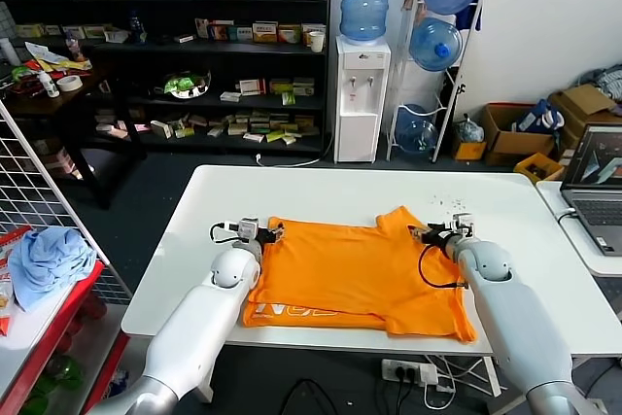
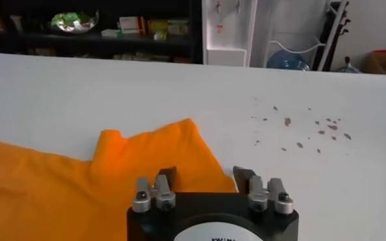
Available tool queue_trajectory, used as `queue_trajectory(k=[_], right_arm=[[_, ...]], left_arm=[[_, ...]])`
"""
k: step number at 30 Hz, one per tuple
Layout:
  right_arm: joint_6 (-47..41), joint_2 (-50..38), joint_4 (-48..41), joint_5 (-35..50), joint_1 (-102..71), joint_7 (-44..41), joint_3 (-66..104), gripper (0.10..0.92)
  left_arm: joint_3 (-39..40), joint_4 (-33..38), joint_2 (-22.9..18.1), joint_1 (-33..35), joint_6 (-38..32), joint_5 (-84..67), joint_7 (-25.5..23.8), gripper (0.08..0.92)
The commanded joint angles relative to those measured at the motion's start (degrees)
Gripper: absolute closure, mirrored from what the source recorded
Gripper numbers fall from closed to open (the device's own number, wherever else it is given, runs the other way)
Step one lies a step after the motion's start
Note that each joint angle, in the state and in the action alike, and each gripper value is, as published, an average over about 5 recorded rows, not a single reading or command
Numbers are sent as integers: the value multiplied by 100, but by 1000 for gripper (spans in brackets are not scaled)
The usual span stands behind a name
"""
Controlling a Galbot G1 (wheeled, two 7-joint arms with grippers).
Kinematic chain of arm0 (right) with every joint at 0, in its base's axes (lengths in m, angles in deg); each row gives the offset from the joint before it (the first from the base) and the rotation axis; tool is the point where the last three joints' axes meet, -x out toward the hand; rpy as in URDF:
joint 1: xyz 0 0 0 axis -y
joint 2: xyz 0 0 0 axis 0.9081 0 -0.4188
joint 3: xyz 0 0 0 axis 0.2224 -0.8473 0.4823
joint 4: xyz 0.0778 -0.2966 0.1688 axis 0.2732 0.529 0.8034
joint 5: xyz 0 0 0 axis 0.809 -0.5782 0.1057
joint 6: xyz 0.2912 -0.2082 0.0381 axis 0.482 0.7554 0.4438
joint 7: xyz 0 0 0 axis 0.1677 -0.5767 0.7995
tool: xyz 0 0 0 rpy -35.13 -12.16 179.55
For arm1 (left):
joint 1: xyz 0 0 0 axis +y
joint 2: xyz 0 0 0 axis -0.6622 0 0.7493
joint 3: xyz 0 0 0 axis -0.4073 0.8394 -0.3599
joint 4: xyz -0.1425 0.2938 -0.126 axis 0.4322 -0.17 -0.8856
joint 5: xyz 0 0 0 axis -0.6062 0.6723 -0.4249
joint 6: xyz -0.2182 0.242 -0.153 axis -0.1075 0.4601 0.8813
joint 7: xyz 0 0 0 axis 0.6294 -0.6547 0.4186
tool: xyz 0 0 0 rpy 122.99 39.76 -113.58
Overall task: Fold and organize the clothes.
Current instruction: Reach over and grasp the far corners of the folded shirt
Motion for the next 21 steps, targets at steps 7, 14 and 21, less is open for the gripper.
queue_trajectory(k=[7, 14, 21], right_arm=[[88, 119, -143, 3, 29, 227, 0, 701], [269, 42, 258, 129, -98, 315, 0, 881], [269, -250, 1216, 284, -541, 516, 57, 900]], left_arm=[[43, 264, 137, 333, -34, 6, -41, 544], [72, 630, 256, 536, -158, -2, 39, 752], [22, 1329, 640, 869, -569, 99, 128, 905]])
